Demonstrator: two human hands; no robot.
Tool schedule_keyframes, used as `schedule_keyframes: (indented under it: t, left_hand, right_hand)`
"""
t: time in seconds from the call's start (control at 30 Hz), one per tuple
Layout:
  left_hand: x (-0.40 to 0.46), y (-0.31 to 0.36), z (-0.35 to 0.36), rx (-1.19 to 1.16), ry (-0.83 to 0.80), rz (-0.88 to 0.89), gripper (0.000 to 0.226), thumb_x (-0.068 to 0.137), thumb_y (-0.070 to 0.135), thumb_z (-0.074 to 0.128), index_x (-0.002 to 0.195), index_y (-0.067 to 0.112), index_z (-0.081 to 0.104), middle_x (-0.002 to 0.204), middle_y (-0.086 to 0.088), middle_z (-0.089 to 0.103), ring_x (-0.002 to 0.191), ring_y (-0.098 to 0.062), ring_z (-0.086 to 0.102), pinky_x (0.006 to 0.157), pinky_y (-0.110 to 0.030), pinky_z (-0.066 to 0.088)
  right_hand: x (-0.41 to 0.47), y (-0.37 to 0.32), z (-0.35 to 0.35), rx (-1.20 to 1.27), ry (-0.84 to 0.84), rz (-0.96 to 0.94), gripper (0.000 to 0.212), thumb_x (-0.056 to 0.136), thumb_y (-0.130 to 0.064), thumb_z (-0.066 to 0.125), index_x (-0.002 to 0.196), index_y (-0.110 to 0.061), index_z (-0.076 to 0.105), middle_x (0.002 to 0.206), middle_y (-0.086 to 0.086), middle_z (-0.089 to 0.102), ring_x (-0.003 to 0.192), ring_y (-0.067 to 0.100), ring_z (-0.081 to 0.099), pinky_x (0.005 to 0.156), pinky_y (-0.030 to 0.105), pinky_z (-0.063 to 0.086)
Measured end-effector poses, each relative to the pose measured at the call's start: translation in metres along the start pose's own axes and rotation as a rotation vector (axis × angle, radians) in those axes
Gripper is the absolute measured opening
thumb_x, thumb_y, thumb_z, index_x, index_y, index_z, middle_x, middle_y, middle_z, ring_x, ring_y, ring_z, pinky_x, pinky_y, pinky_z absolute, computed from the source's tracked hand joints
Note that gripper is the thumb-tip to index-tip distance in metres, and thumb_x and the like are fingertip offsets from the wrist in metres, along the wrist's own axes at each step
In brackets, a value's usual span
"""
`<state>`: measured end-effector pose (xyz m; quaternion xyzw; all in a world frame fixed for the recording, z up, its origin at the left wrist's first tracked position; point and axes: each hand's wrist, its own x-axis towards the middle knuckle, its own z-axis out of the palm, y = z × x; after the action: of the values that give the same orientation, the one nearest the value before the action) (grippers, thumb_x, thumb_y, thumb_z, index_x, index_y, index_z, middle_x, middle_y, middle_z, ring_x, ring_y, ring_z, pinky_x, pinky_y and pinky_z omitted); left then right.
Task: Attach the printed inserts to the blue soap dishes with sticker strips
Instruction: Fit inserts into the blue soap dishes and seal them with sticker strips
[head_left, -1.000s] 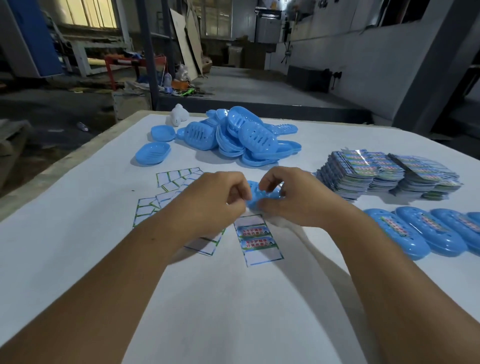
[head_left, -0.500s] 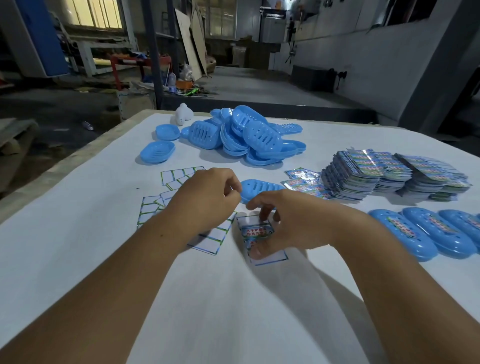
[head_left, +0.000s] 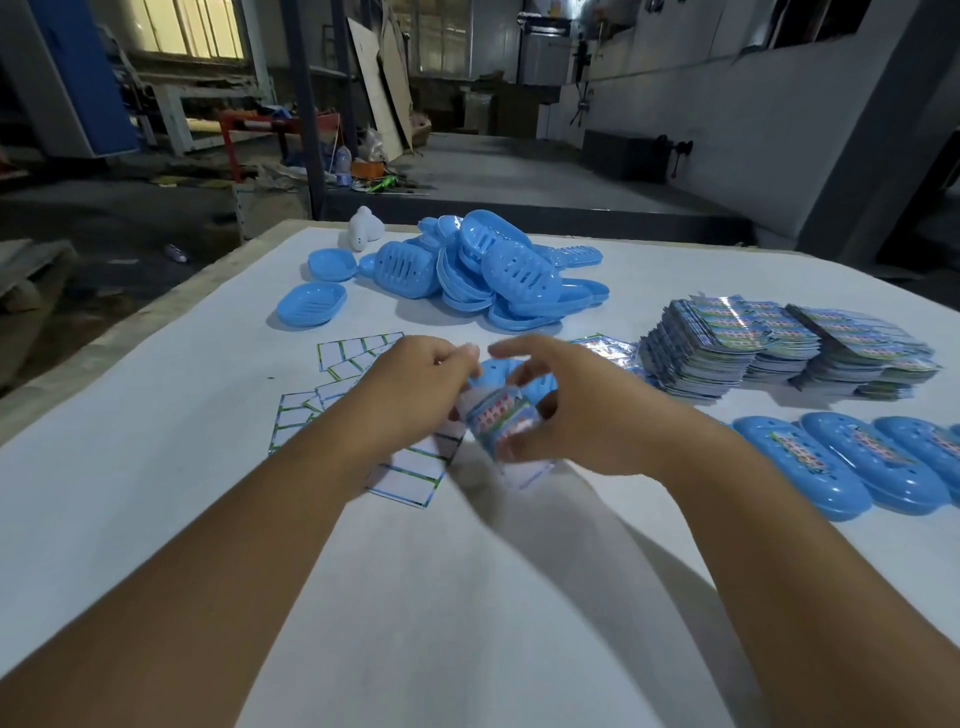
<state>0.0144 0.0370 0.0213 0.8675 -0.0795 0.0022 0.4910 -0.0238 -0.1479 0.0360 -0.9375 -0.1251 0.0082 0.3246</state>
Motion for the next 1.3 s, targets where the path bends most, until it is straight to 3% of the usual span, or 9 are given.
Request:
schedule_keyframes:
  t: [0.1, 0.23, 0.33, 0.4, 0.53, 0.8, 0.93, 1.03, 1.3]
  left_hand:
    - [0.001, 0.005, -0.005, -0.197, -0.051, -0.101, 0.037, 0.088, 0.06, 0.061, 0.093, 0.026, 0.076, 0.076, 0.005, 0.076, 0.062, -0.008, 0.064, 0.058, -0.027, 0.044]
    - [0.0, 0.011, -0.006, -0.396, -0.128, -0.075, 0.03, 0.086, 0.039, 0.074, 0.103, 0.015, 0.074, 0.091, -0.003, 0.078, 0.075, -0.006, 0.071, 0.064, -0.024, 0.05]
    - [-0.002, 0.012, -0.005, -0.416, -0.11, -0.044, 0.021, 0.088, 0.03, 0.074, 0.102, 0.014, 0.075, 0.09, -0.004, 0.078, 0.076, -0.007, 0.071, 0.065, -0.024, 0.048]
    - [-0.001, 0.012, -0.006, -0.416, -0.098, -0.045, 0.016, 0.09, 0.028, 0.072, 0.101, 0.017, 0.075, 0.089, -0.001, 0.078, 0.074, -0.005, 0.07, 0.064, -0.023, 0.048]
    - [0.002, 0.012, -0.008, -0.418, -0.09, -0.031, 0.008, 0.092, 0.027, 0.07, 0.095, 0.022, 0.075, 0.086, 0.003, 0.078, 0.069, -0.002, 0.067, 0.06, -0.02, 0.047]
    - [0.005, 0.01, -0.009, -0.447, -0.024, -0.013, 0.03, 0.085, 0.03, 0.077, 0.114, 0.029, 0.067, 0.09, 0.005, 0.078, 0.082, -0.008, 0.072, 0.066, -0.026, 0.05]
    - [0.004, 0.008, -0.007, -0.308, 0.133, 0.083, 0.027, 0.081, 0.035, 0.081, 0.101, 0.03, 0.063, 0.09, 0.01, 0.074, 0.079, 0.002, 0.068, 0.065, -0.018, 0.048]
    - [0.001, 0.008, -0.005, -0.181, 0.229, 0.169, 0.019, 0.082, 0.041, 0.078, 0.085, 0.025, 0.067, 0.078, 0.011, 0.069, 0.065, 0.009, 0.061, 0.051, -0.007, 0.043]
    - [-0.005, 0.01, -0.002, -0.087, 0.245, 0.216, 0.024, 0.081, 0.051, 0.075, 0.08, 0.027, 0.074, 0.075, 0.014, 0.072, 0.072, -0.005, 0.067, 0.068, -0.027, 0.055]
  right_hand:
    - [0.003, -0.001, -0.005, 0.245, 0.161, 0.008, 0.094, 0.064, -0.017, 0.095, 0.139, -0.045, 0.047, 0.118, -0.014, 0.058, 0.072, 0.005, 0.067, 0.071, 0.038, 0.063]
    - [0.005, -0.002, -0.007, 0.431, 0.251, 0.033, 0.079, 0.065, -0.015, 0.095, 0.132, -0.035, 0.058, 0.111, -0.002, 0.069, 0.072, 0.008, 0.068, 0.068, 0.033, 0.062]
    - [0.005, -0.004, -0.008, 0.569, 0.218, 0.049, 0.04, 0.077, -0.015, 0.087, 0.113, -0.023, 0.07, 0.098, 0.003, 0.078, 0.087, 0.022, 0.076, 0.086, 0.047, 0.061]
    - [0.005, -0.005, -0.011, 0.678, 0.209, 0.027, 0.005, 0.091, -0.017, 0.075, 0.095, -0.017, 0.078, 0.09, 0.007, 0.079, 0.086, 0.026, 0.076, 0.082, 0.04, 0.063]
    - [0.004, -0.006, -0.014, 0.762, 0.196, 0.036, 0.029, 0.099, -0.016, 0.063, 0.077, -0.018, 0.082, 0.077, 0.005, 0.075, 0.064, 0.011, 0.064, 0.059, 0.02, 0.053]
    - [0.002, -0.008, -0.01, 0.79, 0.139, 0.038, 0.027, 0.1, -0.014, 0.059, 0.082, -0.006, 0.077, 0.078, 0.007, 0.072, 0.061, 0.01, 0.062, 0.056, 0.019, 0.051]
    - [0.004, -0.008, -0.005, 0.752, 0.192, 0.031, 0.027, 0.099, -0.014, 0.06, 0.083, 0.004, 0.073, 0.074, 0.007, 0.069, 0.061, 0.012, 0.061, 0.055, 0.019, 0.05]
    - [0.005, -0.01, -0.002, 0.671, 0.275, -0.003, 0.029, 0.099, -0.016, 0.062, 0.074, -0.005, 0.073, 0.067, 0.003, 0.067, 0.06, 0.011, 0.061, 0.054, 0.019, 0.048]
    - [0.005, -0.013, 0.003, 0.461, 0.403, -0.04, 0.027, 0.097, -0.022, 0.063, 0.074, -0.015, 0.075, 0.062, -0.003, 0.07, 0.057, 0.003, 0.063, 0.049, 0.016, 0.047]
